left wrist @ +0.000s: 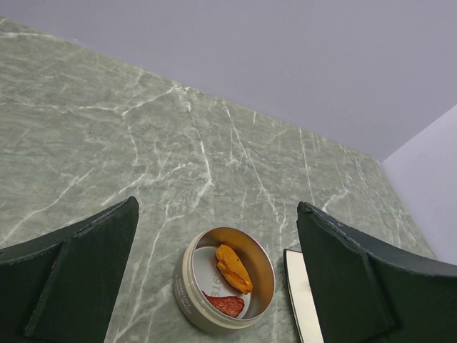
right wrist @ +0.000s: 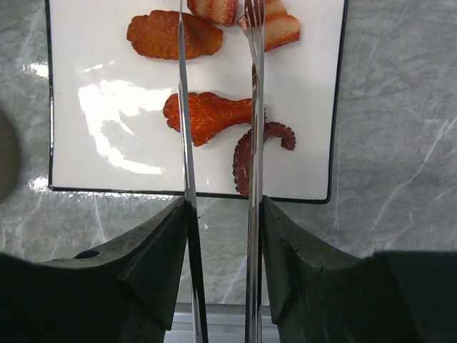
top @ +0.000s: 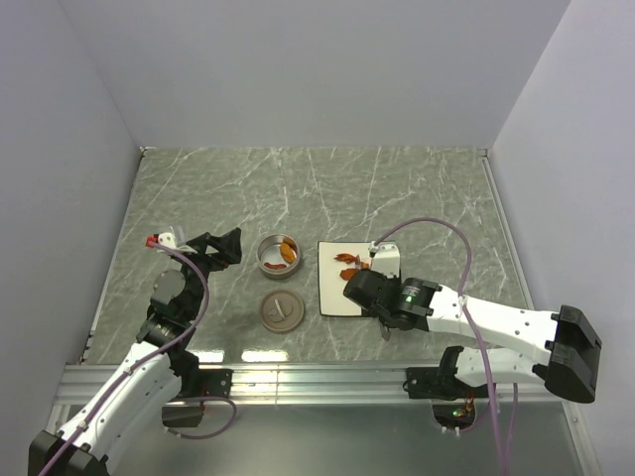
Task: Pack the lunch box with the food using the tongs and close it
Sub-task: Pick up the food using the clamp
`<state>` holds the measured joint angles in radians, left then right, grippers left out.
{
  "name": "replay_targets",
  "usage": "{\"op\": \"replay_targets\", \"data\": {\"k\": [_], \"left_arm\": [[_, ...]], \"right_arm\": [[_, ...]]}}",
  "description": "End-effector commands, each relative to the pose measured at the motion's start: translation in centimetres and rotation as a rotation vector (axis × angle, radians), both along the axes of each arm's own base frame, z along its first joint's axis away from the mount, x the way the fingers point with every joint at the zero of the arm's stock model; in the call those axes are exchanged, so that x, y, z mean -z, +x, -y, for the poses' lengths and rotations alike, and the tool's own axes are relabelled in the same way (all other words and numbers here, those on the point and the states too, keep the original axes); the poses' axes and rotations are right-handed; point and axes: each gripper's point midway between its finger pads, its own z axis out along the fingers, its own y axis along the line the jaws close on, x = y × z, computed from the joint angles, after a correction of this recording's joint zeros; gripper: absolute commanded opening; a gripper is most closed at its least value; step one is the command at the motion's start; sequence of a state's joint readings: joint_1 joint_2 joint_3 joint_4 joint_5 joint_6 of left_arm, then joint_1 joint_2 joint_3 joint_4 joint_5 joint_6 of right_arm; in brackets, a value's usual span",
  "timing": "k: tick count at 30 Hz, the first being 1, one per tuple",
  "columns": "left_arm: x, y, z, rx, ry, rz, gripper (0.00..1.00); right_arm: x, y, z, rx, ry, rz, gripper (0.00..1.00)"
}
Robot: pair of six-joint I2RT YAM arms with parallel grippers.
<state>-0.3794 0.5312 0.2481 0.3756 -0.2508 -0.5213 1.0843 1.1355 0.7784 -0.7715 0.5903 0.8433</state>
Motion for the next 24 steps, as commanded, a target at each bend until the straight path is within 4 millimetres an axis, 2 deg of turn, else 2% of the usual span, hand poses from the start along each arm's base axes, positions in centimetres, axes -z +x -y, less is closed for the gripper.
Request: {"op": "replay_targets", "data": {"k": [1,8,15,18,24], "left_arm": [[-0.7,-0.2,0.4,0.02,-0.027,0.028,0.99],[-0.8,-0.3,0.3,0.02,-0.028,0.031,1.0],[-0.7,-0.3,0.3,0.019,-0.027,0.028,0.99],[-0.7,-0.3,0.3,0.019,-0.028,0.029,1.0],[-0.7,-0.2,0.3,0.019,-0.027,0.028,0.99]], "right_arm": [[0.3,0.6,0.8,0.035,-0.019,0.014,0.5],[0.8,0.6,0.1,0.01,-0.011,-0.002,0.47],[0.7,0.7,-0.3,-0.01,-0.005,-0.003,0.34],[-0.4,1.1,-0.3,-0.004,-0.011,0.021,0.31],[-4.6,2.7,-1.6,-0.018,0.026,0.1,0.3]]}}
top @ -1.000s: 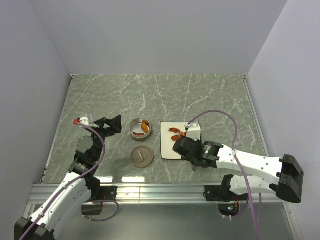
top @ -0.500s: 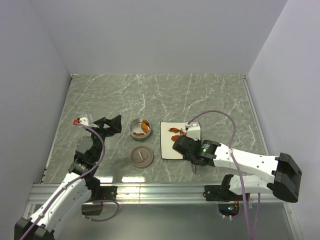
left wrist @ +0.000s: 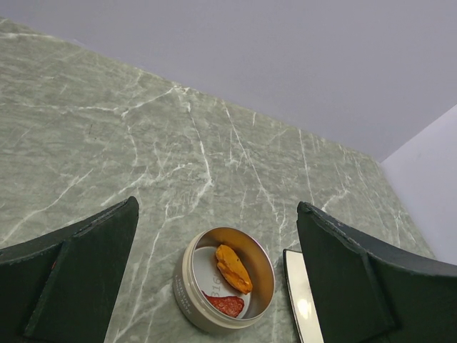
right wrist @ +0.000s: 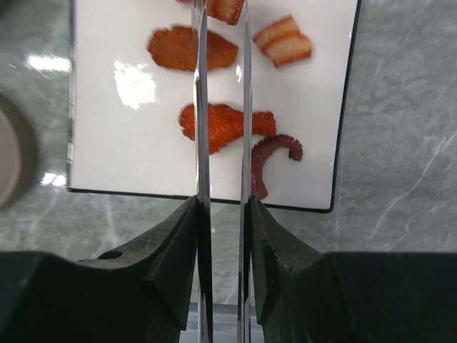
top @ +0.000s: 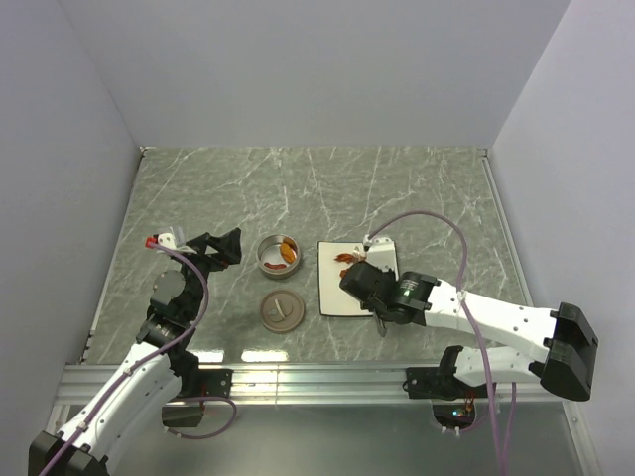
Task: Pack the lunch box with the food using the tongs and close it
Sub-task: Pick up the food using the clamp, then place the food into the lunch box
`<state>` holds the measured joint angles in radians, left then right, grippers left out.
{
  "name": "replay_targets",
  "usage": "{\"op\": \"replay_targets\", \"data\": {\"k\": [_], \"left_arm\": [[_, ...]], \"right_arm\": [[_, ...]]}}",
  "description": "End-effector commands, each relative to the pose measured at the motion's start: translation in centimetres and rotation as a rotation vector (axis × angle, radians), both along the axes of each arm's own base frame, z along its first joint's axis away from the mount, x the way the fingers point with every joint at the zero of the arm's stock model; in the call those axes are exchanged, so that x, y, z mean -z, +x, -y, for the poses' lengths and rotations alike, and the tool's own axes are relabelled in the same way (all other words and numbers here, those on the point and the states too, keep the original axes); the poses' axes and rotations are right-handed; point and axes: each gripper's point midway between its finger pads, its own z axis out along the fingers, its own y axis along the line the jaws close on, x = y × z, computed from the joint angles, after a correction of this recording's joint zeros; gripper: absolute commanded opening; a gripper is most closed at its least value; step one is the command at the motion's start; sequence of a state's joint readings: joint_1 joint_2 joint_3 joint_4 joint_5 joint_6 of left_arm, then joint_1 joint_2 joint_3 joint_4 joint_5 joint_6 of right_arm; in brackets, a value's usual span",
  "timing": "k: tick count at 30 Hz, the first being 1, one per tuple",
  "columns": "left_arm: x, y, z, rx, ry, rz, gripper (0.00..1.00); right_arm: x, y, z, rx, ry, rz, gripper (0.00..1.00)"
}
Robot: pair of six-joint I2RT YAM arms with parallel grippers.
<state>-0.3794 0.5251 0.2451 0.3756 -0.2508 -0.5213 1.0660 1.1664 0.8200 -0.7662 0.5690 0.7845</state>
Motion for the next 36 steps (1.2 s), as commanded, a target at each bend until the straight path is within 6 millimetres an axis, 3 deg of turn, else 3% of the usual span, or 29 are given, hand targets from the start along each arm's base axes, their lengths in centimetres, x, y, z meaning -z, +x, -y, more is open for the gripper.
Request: {"op": "replay_targets", "data": {"k": [1,8,18,24,31,36], "left_arm": [[-0.6,-0.1,0.3,0.017,-0.026,0.023,1.0],[-0.6,-0.1,0.4,0.019,-0.027,0.022,0.99],[-0.5,0.0,0.4,0.016,-0.024,0.019,0.99],[-0.5,0.0,0.4,0.016,-0.024,0.019,0.99],[-0.5,0.0,0.3,0.011,-0.024,0.018,0.99],[-0.4,0.0,0.2,0.01,-0.024,0.016,0.99]], "right_arm": [[-4.3,2.1,-1.0,0.013,0.042,0.111,0.29],[-5.8,2.8,-3.2,-0.046,0.053,0.129,0.27],[-8.9,3.5,-11.2,-0.231,0.097,0.174,0.27],[-8.7,3.7,-15.1,-0.321,0.087,0.161,0.27],[-7.6,4.0,-17.5,-0.37,0.062,0.136,0.31],[-8.0,4.2,-17.8,-0.376,0.066,0.141,0.42]]}}
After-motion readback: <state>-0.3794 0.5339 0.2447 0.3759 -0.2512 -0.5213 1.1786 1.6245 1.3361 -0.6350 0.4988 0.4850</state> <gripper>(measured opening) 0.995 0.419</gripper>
